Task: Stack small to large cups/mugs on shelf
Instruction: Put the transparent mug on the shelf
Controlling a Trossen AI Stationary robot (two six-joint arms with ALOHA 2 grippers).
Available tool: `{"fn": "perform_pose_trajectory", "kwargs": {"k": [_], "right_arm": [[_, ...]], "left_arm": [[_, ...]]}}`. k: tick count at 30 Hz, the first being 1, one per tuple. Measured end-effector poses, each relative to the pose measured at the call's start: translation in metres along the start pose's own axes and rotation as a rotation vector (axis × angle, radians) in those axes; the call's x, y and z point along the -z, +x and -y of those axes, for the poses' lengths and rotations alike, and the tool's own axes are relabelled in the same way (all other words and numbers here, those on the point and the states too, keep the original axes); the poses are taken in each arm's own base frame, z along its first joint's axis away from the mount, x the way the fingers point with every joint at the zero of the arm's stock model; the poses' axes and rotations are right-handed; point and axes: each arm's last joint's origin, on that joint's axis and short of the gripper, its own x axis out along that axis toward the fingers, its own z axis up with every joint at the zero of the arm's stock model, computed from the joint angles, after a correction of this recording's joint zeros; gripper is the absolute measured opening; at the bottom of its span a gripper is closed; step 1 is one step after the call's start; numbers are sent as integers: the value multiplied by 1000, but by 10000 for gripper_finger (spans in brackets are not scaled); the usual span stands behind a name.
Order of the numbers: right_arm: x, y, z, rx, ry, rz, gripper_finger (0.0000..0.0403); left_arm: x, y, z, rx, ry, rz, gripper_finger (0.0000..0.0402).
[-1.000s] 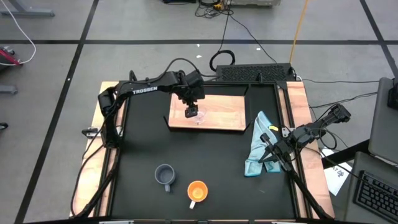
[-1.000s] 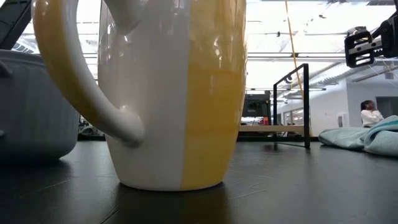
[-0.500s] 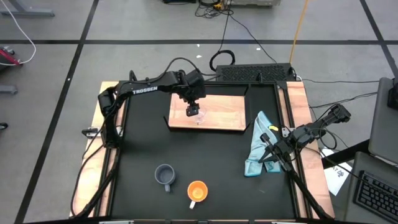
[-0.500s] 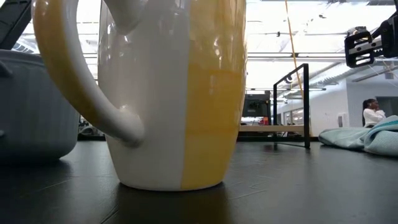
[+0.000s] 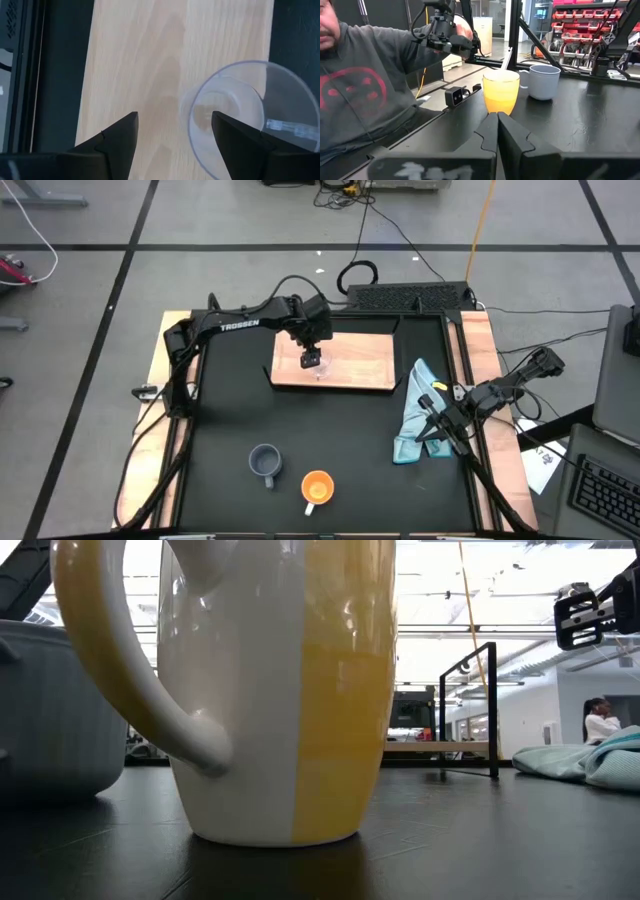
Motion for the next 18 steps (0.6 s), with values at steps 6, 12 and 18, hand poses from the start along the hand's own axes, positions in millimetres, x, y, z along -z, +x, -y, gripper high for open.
{"fn": "perform_pose_trajectory", "kwargs": {"k": [6, 12, 18], "right_arm": [[0, 0, 0, -1, -6, 0, 0], [0, 0, 0, -1, -6, 0, 0], [0, 0, 0, -1, -7, 0, 0]], "left_arm": [[1, 0, -1, 0, -3, -3, 255], [1, 0, -1, 0, -3, -3, 255], [1, 0, -1, 0, 3, -3, 252]]}}
